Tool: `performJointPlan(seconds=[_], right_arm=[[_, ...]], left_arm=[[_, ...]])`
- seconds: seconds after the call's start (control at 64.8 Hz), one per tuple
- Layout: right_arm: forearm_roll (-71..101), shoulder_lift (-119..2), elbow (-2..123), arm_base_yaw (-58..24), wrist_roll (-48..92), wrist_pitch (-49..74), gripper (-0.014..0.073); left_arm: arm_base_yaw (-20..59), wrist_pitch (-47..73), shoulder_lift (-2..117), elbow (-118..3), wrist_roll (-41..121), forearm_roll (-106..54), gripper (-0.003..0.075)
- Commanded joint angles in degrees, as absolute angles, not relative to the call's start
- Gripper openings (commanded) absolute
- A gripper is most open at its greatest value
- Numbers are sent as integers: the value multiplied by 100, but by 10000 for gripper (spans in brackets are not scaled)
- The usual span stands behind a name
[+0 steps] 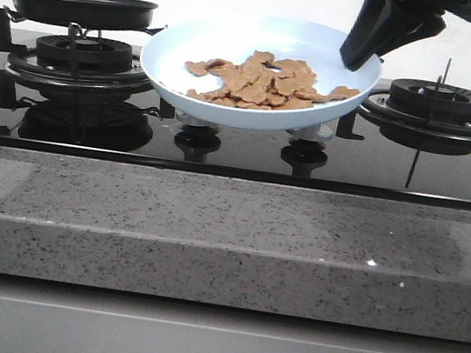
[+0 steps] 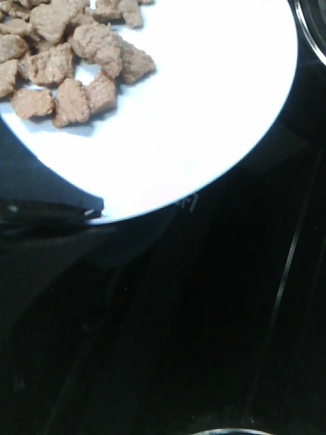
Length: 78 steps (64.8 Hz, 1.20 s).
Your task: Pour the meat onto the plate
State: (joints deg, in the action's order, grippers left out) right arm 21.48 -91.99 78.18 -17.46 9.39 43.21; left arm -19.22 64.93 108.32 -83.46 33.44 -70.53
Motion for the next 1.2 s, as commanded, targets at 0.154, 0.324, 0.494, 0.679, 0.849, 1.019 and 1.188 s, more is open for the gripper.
performJointPlan(seconds=[0.154,0.324,0.494,0.679,0.849,1.019,1.188], right_arm=[[2320,-8906,7963,-1758,967,4030,-59],[2320,-8906,7963,-1758,967,4030,-59],[2320,-8906,7963,-1758,967,4030,-59],[2320,-8906,7963,-1758,967,4030,-59],[2320,-8906,7963,-1758,967,4030,-59],[2320,-8906,7963,-1758,967,4030,-59],[2320,-8906,7963,-1758,967,4030,-59]], left_arm=[[-1945,6986,10340,-8534,3316,-7098,406],[-1945,7164,10223,-8534,3266,-7083,67],[-1945,7220,9993,-8523,3314,-7083,-20],[-1763,6973,9429,-8258,3687,-7056,-20],[-1335,5716,8410,-7637,3784,-6146,-20],[-569,4285,7151,-6995,3372,-4344,-20],[114,3467,6018,-6375,2095,-2208,-20]])
